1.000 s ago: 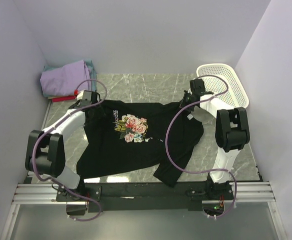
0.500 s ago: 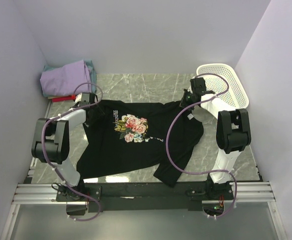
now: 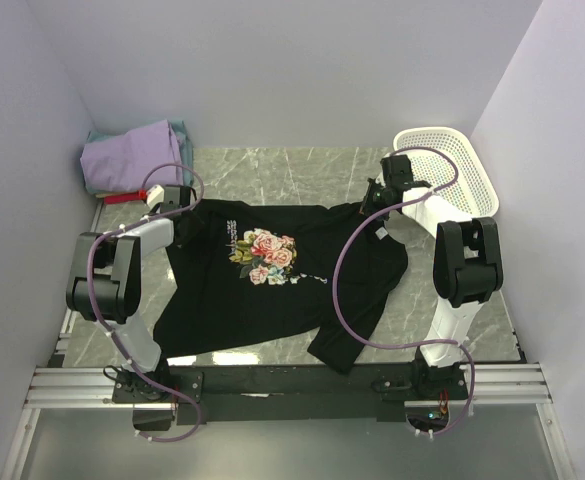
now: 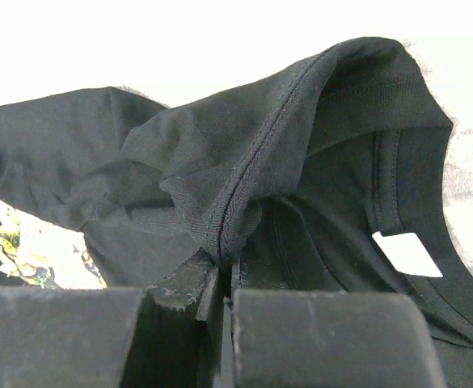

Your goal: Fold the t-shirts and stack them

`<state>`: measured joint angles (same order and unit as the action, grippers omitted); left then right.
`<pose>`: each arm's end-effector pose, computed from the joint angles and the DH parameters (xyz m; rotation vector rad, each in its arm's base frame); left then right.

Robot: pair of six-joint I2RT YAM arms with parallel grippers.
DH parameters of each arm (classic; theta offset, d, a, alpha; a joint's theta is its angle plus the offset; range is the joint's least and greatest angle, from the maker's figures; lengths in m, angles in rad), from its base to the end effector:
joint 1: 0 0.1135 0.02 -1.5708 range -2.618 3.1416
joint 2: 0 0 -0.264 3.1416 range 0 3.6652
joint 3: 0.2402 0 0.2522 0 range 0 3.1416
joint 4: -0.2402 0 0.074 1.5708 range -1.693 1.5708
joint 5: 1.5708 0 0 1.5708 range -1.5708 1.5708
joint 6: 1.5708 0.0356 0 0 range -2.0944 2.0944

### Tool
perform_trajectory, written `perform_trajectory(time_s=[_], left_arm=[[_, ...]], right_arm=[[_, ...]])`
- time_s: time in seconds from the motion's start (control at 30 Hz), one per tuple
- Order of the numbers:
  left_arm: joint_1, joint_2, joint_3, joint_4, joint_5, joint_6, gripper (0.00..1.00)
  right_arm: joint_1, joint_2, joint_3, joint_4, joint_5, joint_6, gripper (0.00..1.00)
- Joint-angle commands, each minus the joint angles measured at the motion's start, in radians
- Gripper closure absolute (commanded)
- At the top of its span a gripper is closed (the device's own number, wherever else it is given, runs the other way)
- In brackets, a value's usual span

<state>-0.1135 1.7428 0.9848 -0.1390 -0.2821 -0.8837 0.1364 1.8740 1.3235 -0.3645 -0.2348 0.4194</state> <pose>0.3507 -0.0300 0.1642 -1.0203 2.1970 -0.1035 0.4003 0.0633 0.2024 0.2558 2.5136 0.5219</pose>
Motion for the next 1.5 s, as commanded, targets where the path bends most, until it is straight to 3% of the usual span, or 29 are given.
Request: perform_trajectory(time_s=[0.0,0.27,0.67,1.07,1.23,1.47], left_arm=[[0.003,0.034,0.011,0.050,-0.049,-0.012,0.56],[0.003,0.083,0.021,0.082,-0.074,0.002,0.99],[0.017,0.063,0.109,0.032,-0.150,0.100,0.99],[0.112,0.047,0.212,-0.039,-0.174,0.238,0.99],[0.149,0.092,0.317,-0.119,-0.206,0.298,0.99],[0.188,0.118,0.377,-0.090,-0.151,0.357,0.98]], right_arm=[[-0.008,-0.012,0.049,-0.008,-0.009,-0.021,1.00],[-0.008,-0.016,0.046,-0.019,0.009,-0.030,1.00],[-0.015,-0.018,0.062,-0.050,0.080,-0.045,1.00],[-0.054,-0.007,0.111,-0.119,0.233,-0.039,1.00],[-0.069,0.010,0.178,-0.146,0.319,-0.028,1.00],[-0.096,0.140,0.348,-0.202,0.344,-0.050,1.00]])
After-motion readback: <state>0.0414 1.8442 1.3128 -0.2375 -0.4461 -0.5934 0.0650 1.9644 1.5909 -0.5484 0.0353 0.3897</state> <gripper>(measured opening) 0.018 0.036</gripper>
